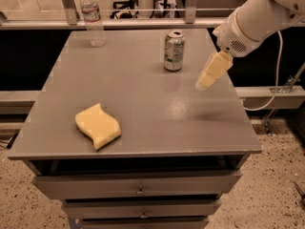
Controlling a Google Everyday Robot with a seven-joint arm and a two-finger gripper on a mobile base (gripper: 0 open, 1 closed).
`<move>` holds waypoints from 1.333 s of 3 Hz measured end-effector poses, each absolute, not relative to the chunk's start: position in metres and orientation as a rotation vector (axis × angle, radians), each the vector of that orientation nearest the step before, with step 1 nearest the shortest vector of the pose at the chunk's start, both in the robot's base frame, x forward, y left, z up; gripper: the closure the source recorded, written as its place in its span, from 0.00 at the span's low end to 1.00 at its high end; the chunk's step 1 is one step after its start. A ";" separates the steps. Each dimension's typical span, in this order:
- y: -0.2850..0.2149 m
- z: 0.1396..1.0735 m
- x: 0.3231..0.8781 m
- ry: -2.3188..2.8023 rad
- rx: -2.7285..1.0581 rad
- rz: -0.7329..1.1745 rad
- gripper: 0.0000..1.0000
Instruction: Pick 7up can
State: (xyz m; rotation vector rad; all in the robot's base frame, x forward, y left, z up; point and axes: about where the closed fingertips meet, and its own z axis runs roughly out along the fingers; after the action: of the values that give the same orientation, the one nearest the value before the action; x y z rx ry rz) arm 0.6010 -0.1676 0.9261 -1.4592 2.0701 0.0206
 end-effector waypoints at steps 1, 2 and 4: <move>-0.152 0.916 0.654 2.023 -1.308 0.156 0.00; -0.140 0.906 0.687 1.990 -1.206 0.264 0.00; -0.116 0.894 0.733 1.838 -1.049 0.518 0.00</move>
Offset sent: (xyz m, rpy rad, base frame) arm 0.1241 0.0347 -0.0260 0.4368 -0.0443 -0.0981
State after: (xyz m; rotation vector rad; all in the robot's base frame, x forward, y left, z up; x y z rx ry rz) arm 0.7334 -0.1164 0.8940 -1.0489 1.8379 0.5184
